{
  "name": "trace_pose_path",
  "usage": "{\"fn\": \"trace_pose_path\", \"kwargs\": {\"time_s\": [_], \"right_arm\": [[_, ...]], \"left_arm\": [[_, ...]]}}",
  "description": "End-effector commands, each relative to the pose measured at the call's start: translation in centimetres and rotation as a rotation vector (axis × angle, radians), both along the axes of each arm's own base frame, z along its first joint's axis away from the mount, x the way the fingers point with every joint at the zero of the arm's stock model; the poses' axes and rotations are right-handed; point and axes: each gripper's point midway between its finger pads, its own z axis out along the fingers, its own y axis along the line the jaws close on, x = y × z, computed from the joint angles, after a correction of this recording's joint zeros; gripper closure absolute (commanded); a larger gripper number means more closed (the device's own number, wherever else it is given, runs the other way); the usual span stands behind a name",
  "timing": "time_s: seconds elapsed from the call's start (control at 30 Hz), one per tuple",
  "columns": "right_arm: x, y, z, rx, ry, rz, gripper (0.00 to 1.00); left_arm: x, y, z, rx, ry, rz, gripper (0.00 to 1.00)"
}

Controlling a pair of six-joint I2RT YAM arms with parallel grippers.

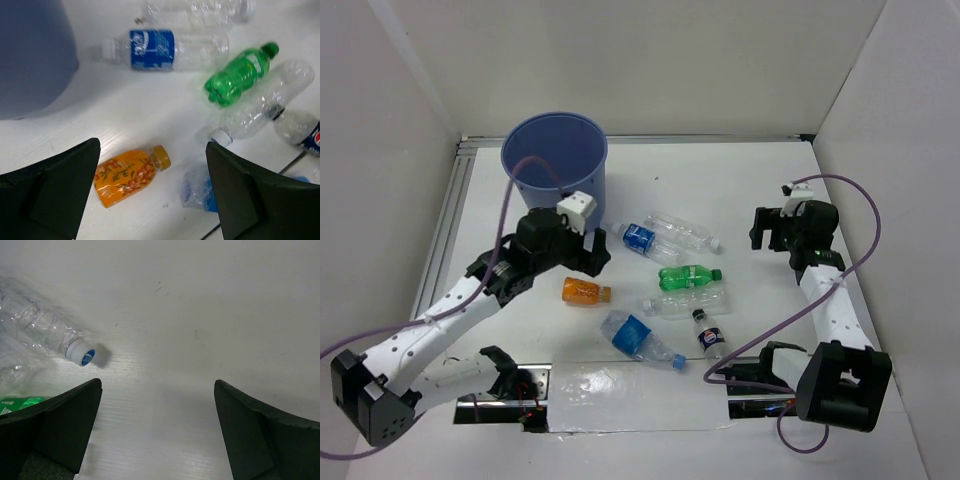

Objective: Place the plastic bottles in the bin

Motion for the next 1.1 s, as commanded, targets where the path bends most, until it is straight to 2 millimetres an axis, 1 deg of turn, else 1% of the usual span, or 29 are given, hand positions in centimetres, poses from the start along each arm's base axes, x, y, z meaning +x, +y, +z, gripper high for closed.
{"fn": "trace_pose_path", "kwargs": {"time_s": [0.0,0.07,0.1,0.13,0.17,0.2,0.23,0.27,0.3,0.33,0.37,0.4,0.43,0.47,0.5,0.53,0.6,0.67,0.73,0.77,0.8,0.83,0.87,0.93,0.97,1.07], "right_arm": [[0.4,-0.1,0.6,-0.007,-0.009,0.018,0.00],[-0.1,0.5,0.3,-0.020,0.002,0.089,0.00],[-0.5,1.3,0.4,-0.036,-0.005,0.171,0.07],[-0.6,1.7,0.8,-0.045,-0.024,0.199,0.07],[-0.8,2.0,0.7,-0.042,-0.020,0.226,0.32],[-0.9,2.3,0.6,-0.032,-0.014,0.236,0.92],[-1.2,2.5,0.0,-0.017,0.011,0.244,1.00],[-1.4,2.8,-0.1,-0.015,0.015,0.264,1.00],[-1.2,2.6,0.0,-0.005,0.021,0.264,0.92],[-1.2,2.8,0.0,-0.005,0.024,0.286,0.51],[-1.4,3.2,-0.1,0.003,0.028,0.306,0.27],[-1.4,3.2,-0.1,0.003,0.028,0.307,0.09],[-1.7,3.4,-0.4,0.012,0.034,0.314,0.00],[-1.7,3.4,-0.1,0.008,0.025,0.314,0.00],[-1.9,3.6,-0.4,0.018,0.030,0.322,0.00],[-1.9,3.6,-0.4,0.009,0.028,0.328,0.00],[-1.7,3.6,-0.3,0.007,0.024,0.341,0.00],[-1.8,3.8,-0.7,0.021,0.042,0.348,0.00],[-2.0,3.9,-0.8,0.024,0.050,0.348,0.00],[-2.0,3.6,-0.9,0.025,0.050,0.339,0.00],[-2.2,3.6,-1.2,0.028,0.058,0.338,0.00],[-2.2,3.6,-1.0,0.025,0.050,0.339,0.00],[-2.2,3.6,-1.0,0.025,0.050,0.339,0.00],[-2.1,3.5,-0.8,0.026,0.039,0.336,0.00],[-2.1,3.5,-0.8,0.026,0.039,0.336,0.00],[-2.1,3.5,-0.8,0.026,0.039,0.336,0.00]], "left_arm": [[-0.7,-2.3,-0.2,0.113,-0.032,-0.125,0.00],[-0.9,-3.2,-1.2,0.186,-0.041,-0.179,0.00],[-0.9,-4.1,-1.5,0.249,-0.050,-0.210,0.00],[-1.1,-4.4,-2.3,0.270,-0.039,-0.218,0.00],[-1.1,-4.6,-2.8,0.319,-0.042,-0.246,0.02],[-1.0,-4.9,-2.8,0.341,-0.045,-0.259,0.10],[-1.0,-5.1,-3.5,0.367,-0.038,-0.270,0.17],[-0.9,-5.4,-4.2,0.407,-0.030,-0.288,0.28],[-0.8,-5.4,-4.7,0.430,-0.021,-0.300,0.36],[-0.7,-5.5,-5.2,0.450,-0.015,-0.310,0.42],[-0.6,-5.5,-5.8,0.469,-0.007,-0.321,0.40],[-0.7,-5.4,-7.3,0.510,0.027,-0.348,0.36],[-0.6,-5.6,-7.6,0.516,0.034,-0.350,0.13],[-0.3,-5.5,-8.2,0.544,0.039,-0.350,0.09],[-0.1,-5.3,-9.4,0.583,0.059,-0.358,0.07],[-0.1,-5.3,-10.4,0.596,0.074,-0.361,0.07],[0.0,-5.1,-11.6,0.639,0.090,-0.374,0.06],[0.1,-4.6,-12.9,0.695,0.121,-0.381,0.06],[0.0,-4.0,-12.9,0.733,0.138,-0.385,0.05],[-0.4,-3.8,-13.0,0.739,0.156,-0.395,0.05],[-0.6,-3.5,-12.8,0.757,0.168,-0.406,0.04],[-0.9,-3.2,-12.9,0.767,0.180,-0.409,0.03],[-1.0,-3.4,-12.5,0.765,0.183,-0.426,0.03],[-1.6,-2.7,-13.1,0.799,0.228,-0.438,0.01],[-1.6,-2.7,-13.1,0.799,0.228,-0.438,0.01],[-2.2,-2.3,-14.1,0.823,0.276,-0.459,0.01]]}}
